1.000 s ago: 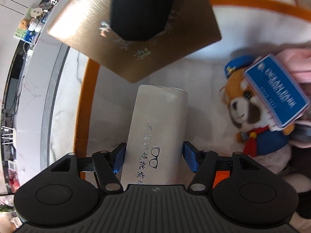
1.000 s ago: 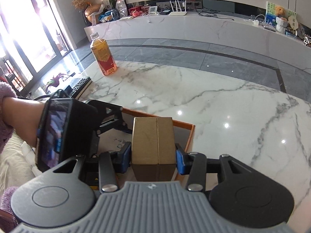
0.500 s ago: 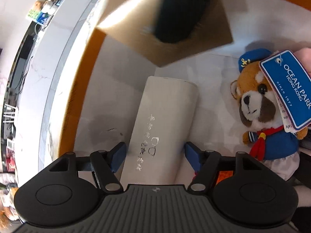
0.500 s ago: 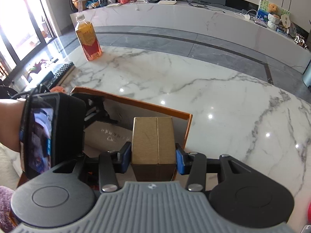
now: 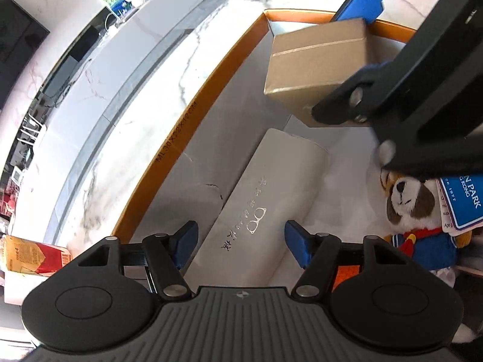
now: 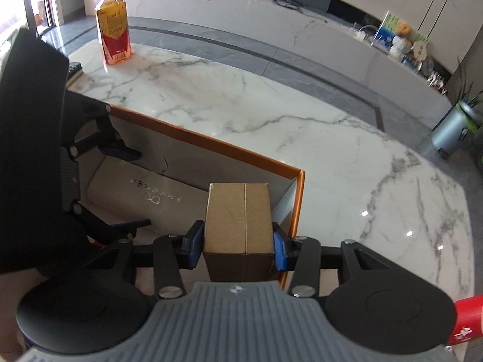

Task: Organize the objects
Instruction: 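Carry the glasses case and brown box over the box and lower them inside, then open the right gripper to drop the brown box while the left releases the glasses case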

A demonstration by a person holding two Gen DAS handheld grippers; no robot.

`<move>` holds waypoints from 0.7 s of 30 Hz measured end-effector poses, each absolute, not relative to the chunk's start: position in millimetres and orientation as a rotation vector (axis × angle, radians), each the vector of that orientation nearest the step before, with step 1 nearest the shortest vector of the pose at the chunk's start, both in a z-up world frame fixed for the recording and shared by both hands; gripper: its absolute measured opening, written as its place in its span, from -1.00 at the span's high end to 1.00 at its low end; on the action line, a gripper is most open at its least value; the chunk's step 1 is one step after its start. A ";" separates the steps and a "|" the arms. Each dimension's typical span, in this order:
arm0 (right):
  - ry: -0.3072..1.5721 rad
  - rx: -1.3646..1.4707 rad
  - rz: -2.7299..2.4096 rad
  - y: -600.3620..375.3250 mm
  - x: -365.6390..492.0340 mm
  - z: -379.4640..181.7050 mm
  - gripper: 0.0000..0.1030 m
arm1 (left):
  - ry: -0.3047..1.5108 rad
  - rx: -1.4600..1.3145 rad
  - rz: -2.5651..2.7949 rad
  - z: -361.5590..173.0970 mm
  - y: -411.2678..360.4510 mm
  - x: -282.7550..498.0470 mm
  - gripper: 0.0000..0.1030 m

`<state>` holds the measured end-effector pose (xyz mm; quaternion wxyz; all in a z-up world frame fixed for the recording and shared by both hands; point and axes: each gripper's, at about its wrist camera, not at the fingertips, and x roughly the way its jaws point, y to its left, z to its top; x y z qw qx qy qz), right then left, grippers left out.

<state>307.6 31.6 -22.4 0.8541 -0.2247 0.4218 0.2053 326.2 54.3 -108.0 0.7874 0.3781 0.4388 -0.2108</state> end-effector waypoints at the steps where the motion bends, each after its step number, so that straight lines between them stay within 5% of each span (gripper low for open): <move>1: 0.880 -0.486 0.416 34.8 306.4 -24.2 0.08 | 0.939 0.814 -0.454 -107.0 55.5 326.5 -0.45; 21: 0.876 -0.569 0.366 55.7 320.7 -47.5 0.08 | 0.899 0.764 -0.442 -101.5 56.2 325.2 -0.24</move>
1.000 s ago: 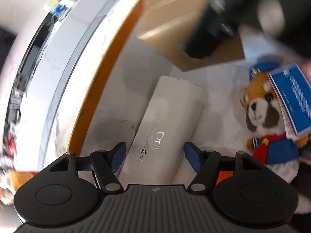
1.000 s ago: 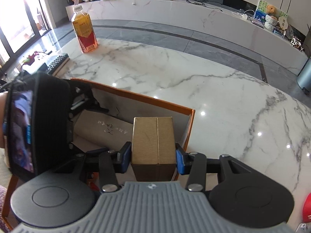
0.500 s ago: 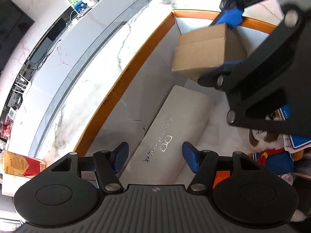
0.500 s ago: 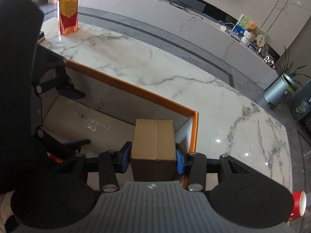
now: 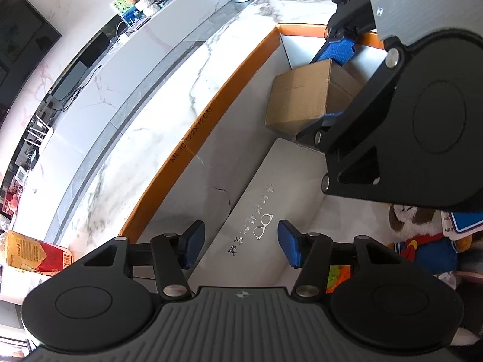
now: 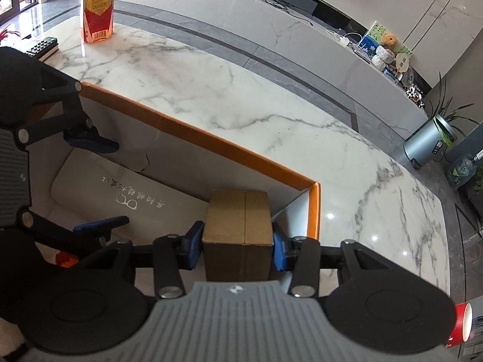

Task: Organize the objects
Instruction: 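Open the right gripper to drop the brown box while the left releases the glasses case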

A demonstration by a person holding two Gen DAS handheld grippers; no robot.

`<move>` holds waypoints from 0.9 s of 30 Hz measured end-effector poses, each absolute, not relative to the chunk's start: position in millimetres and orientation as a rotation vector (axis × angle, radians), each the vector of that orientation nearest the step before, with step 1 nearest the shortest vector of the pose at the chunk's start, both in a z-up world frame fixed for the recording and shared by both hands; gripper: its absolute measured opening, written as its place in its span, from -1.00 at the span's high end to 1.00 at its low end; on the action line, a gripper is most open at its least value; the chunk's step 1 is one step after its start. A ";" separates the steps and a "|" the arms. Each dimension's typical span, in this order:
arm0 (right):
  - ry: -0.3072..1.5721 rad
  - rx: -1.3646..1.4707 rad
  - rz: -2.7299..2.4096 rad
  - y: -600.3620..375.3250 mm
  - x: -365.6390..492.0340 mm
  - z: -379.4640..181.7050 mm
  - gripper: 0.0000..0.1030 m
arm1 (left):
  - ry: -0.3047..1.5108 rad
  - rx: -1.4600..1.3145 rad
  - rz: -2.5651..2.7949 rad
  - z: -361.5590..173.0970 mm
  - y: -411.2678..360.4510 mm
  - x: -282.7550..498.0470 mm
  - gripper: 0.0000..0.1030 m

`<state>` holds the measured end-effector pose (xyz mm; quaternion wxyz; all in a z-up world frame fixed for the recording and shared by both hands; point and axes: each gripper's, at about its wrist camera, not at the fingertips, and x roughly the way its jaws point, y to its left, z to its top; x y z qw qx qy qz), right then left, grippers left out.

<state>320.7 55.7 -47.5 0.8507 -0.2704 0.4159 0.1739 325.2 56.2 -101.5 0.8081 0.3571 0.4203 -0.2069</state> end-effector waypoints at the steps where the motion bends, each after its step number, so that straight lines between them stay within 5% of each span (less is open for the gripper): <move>1: 0.877 -0.569 0.376 55.5 320.3 -47.5 0.08 | 0.900 0.764 -0.442 -101.5 54.5 328.4 -0.24; 5: 0.880 -0.546 0.405 51.6 321.8 -44.4 0.08 | 0.903 0.763 -0.444 -101.1 54.8 326.5 -0.25; 10: 0.832 -0.557 0.454 47.5 318.6 -29.5 -0.32 | 0.909 0.745 -0.446 -99.6 57.8 329.4 -0.25; 17: 0.901 -0.465 0.600 20.7 326.7 -7.6 0.05 | 0.902 0.754 -0.448 -101.2 58.3 326.0 -0.24; 27: 0.891 -0.841 0.789 30.7 279.2 -23.0 0.03 | 0.896 0.766 -0.453 -101.7 57.0 315.8 -0.24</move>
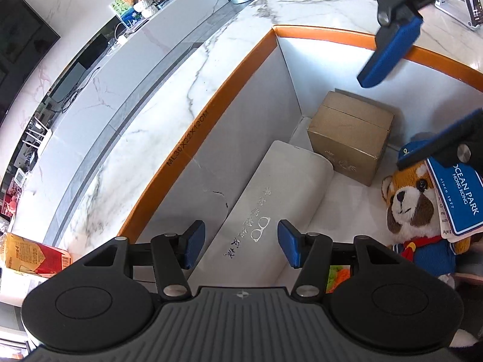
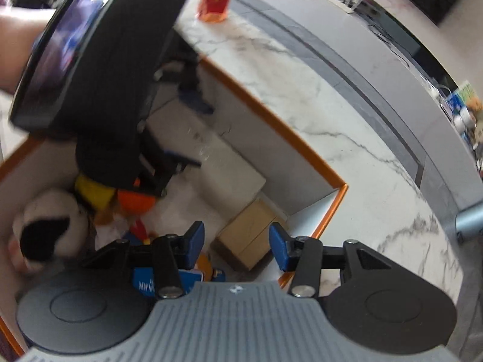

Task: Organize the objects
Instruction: 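Open the right gripper to drop the brown box while the left releases the glasses case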

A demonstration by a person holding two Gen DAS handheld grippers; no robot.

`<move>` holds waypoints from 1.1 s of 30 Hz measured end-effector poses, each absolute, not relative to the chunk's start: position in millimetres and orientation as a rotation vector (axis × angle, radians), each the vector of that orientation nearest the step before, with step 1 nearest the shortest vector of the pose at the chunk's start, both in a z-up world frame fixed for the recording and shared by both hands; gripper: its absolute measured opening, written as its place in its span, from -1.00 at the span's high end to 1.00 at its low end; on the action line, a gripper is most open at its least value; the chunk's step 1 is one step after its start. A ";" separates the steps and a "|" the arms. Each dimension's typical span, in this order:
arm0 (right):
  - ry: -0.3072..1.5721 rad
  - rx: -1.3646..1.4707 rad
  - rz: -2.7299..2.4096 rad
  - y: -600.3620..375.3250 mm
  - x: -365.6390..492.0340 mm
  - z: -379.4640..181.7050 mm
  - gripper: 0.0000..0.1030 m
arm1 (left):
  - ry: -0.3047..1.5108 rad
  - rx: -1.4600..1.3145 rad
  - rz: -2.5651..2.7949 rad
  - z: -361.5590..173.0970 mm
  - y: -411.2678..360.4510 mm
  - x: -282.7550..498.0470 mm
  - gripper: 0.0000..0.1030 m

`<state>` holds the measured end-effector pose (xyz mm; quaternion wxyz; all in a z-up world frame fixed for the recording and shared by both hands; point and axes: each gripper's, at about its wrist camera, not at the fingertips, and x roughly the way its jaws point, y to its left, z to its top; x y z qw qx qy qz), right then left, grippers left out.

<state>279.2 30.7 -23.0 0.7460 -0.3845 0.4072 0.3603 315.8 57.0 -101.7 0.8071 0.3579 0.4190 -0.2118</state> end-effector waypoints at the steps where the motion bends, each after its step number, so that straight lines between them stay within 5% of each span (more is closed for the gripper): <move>1: 0.894 -0.864 0.787 30.9 278.0 -25.7 0.03 | 0.897 0.766 -0.454 -101.5 57.1 315.4 -0.24; 8: 0.831 -1.012 0.754 29.1 276.5 -42.7 0.21 | 0.896 0.771 -0.459 -100.6 57.4 312.2 -0.24; 13: 0.802 -1.013 0.735 30.8 287.0 -46.1 0.70 | 0.900 0.765 -0.459 -100.3 58.4 312.1 -0.24; 22: 0.754 -0.995 0.703 34.6 296.8 -46.9 0.74 | 0.903 0.762 -0.458 -100.0 58.2 311.7 -0.24; 27: 0.836 -0.920 0.820 26.3 293.1 -29.7 0.43 | 0.896 0.756 -0.485 -97.9 59.5 309.8 -0.24; 33: 0.820 -1.066 0.868 29.5 277.0 -40.9 0.38 | 0.886 0.774 -0.539 -96.8 57.3 293.1 -0.28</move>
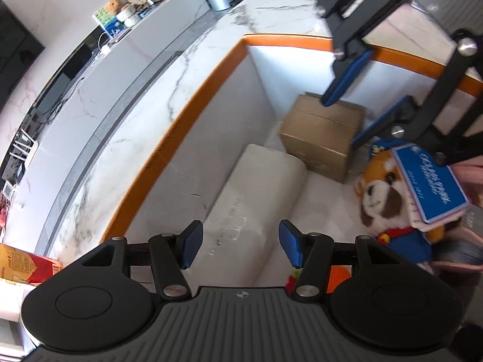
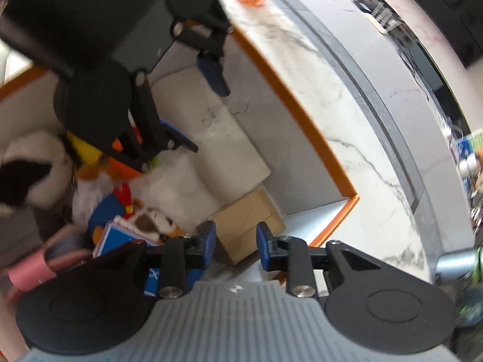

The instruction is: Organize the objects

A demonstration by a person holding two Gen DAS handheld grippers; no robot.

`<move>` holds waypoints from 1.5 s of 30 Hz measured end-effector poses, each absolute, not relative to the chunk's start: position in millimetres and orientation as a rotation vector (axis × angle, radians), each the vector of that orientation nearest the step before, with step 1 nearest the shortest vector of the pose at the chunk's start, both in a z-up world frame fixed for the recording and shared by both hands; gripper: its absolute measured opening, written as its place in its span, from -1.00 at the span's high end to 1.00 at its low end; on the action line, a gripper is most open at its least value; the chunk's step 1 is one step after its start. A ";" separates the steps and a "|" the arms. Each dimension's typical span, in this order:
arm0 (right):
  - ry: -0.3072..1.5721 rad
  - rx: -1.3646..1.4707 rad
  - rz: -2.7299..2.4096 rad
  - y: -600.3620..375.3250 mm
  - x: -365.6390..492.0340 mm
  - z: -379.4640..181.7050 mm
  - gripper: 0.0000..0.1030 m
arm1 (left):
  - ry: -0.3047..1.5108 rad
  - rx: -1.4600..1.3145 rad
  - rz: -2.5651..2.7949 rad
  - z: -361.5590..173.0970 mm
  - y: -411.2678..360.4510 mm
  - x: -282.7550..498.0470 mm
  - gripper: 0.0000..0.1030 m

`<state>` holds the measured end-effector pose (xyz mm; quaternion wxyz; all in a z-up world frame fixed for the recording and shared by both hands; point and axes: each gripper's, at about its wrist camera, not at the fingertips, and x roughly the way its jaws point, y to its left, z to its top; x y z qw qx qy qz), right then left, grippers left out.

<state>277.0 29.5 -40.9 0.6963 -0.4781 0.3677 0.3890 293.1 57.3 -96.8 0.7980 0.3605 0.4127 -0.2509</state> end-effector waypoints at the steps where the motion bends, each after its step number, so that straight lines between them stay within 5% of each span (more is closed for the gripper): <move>1: 0.821 -1.082 0.873 29.9 276.3 -43.7 0.37 | 0.885 0.778 -0.540 -97.4 57.2 289.9 -0.28; 22: 0.662 -1.161 0.816 32.7 271.4 -59.4 0.37 | 0.854 0.632 -0.497 -66.0 60.1 276.9 -0.28; 36: 0.692 -0.494 0.821 -37.9 170.0 31.8 0.07 | 0.662 0.303 -0.363 9.8 65.4 196.1 -0.28; 45: 0.587 -0.163 0.754 -94.5 113.7 61.2 -0.08 | 0.509 0.182 -0.203 36.1 49.3 125.5 -0.57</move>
